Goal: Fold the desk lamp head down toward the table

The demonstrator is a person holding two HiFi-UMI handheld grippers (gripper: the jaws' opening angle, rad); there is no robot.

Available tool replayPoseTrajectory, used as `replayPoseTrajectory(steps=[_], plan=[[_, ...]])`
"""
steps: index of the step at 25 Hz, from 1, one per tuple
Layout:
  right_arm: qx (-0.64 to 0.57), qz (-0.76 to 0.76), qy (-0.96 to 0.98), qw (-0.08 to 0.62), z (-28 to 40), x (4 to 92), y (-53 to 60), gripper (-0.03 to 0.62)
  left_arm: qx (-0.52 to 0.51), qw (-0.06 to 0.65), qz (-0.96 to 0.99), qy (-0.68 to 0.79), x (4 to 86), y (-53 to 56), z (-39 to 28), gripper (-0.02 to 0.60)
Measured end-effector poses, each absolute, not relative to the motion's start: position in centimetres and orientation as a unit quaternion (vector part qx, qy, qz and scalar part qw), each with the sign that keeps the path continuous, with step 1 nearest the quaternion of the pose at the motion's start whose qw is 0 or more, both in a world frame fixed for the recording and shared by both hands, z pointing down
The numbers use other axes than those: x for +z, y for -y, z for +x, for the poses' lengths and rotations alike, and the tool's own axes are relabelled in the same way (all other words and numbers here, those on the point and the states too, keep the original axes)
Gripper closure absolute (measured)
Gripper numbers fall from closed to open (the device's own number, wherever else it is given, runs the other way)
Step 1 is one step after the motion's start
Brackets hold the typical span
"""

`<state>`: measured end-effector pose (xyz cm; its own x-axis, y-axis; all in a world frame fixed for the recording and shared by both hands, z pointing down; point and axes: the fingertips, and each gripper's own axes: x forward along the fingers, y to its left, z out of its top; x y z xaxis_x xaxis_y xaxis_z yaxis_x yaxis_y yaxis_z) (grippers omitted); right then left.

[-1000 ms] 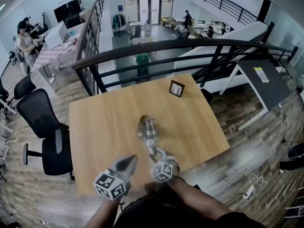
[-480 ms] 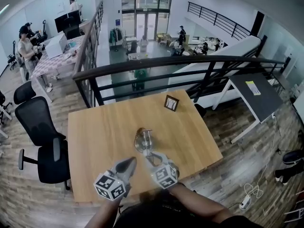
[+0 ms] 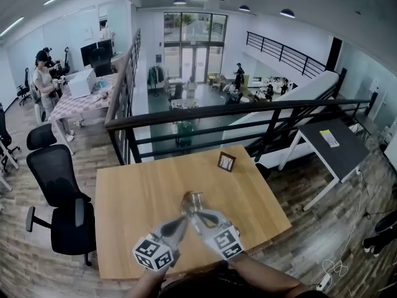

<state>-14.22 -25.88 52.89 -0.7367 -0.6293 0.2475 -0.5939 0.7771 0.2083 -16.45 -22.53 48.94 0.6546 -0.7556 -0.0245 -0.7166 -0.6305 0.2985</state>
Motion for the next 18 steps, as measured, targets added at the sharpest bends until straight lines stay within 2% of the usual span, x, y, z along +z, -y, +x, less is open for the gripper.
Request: replayPoseTrajectory(steps=[11,18], plan=[[-0.046,0.287,0.948,0.129,-13.0,51.1,24.0,0.591,-0.089,0.119,0.880,0.451,47.7,20.7,-15.6,0.580],[-0.039,0.254,0.960,0.108,-7.5,50.2,19.3,0.591,-0.088,0.112,0.861,0.488,47.9,16.6,-9.7,0.580]])
